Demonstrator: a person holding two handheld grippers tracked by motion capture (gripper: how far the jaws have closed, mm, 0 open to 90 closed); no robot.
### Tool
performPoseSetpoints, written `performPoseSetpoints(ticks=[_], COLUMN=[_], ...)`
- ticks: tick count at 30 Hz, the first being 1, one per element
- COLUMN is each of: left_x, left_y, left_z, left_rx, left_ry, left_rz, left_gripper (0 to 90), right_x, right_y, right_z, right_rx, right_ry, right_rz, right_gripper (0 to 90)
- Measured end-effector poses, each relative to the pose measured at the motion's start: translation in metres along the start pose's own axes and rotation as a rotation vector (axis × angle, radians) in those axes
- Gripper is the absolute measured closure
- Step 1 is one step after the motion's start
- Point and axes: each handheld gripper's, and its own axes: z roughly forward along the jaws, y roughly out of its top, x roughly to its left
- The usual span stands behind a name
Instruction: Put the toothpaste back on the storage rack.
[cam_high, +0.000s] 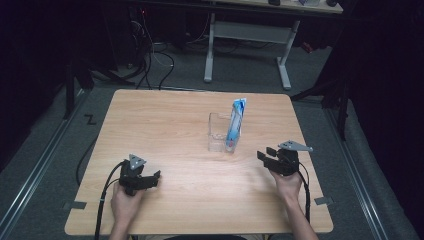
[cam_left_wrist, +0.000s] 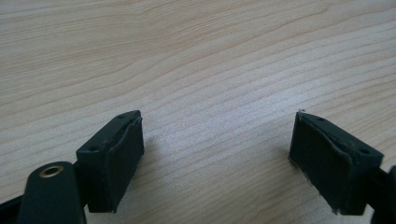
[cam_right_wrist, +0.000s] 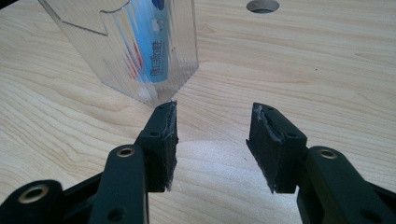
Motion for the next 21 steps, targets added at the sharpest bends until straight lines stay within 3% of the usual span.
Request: performPoseSetpoints(ticks=[9,21], left_x=[0.0,0.0], left_y=[0.0,0.0], left_z=[0.0,0.0], left_rx=[0.0,0.0], left_ry=[0.0,0.0], left_rz=[0.0,0.0], left_gripper=[18.1,18.1], right_x=[-0.007,-0.005], right_y=[-0.005,-0.009], right_z=[0.008,0.023], right_rx=[0.037,0.079], right_ry=[-0.033,-0.047], right_rz=[0.001,-0.01], right_gripper=[52.1,52.1])
